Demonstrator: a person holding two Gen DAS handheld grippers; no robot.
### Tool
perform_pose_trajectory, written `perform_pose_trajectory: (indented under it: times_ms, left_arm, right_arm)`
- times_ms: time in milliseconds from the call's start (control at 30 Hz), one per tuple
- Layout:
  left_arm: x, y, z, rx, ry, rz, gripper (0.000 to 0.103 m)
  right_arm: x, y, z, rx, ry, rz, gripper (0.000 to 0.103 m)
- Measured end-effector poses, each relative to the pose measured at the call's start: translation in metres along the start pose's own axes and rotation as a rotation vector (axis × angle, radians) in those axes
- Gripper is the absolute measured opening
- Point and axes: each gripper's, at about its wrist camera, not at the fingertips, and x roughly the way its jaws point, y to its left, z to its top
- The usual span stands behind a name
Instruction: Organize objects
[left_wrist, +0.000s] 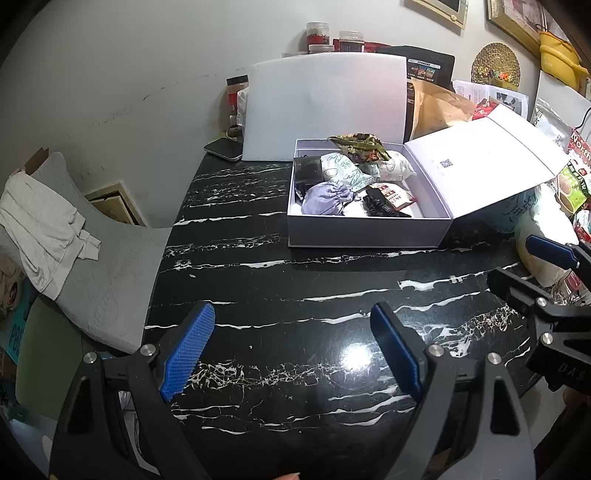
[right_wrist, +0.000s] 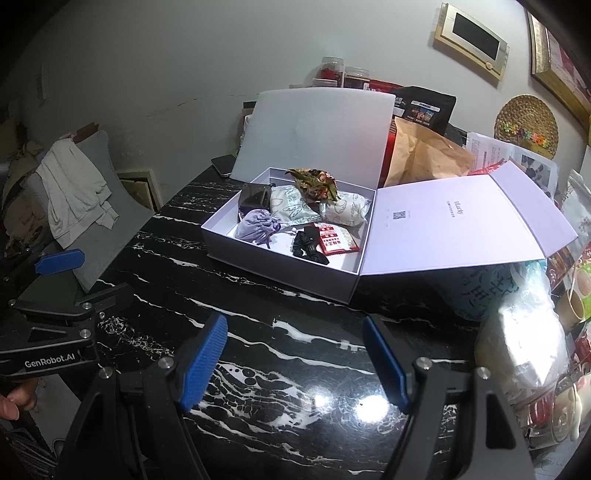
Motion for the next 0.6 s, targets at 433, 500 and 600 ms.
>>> perform_pose_trajectory:
  times_ms: [433,500,600]
  left_arm:
    - [0.004,-0.006,-0.004,-0.003,0.010,-0.004,0.086]
    - [0.008,-0.010,-0.006,0.001,0.017,0.004,0.086]
    - [0.015,-0.015,-0.009,0.001,0.029,0.010,0.086]
  right_arm:
    - [0.000,-0.004,-0.003,0.010,0.006,0.003,0.076]
    - [0.002,-0.006,-0.007,0.015,0.014,0.003,0.076]
    - [0.006,-0.010,-0.011,0.029,0.027,0.002,0.076]
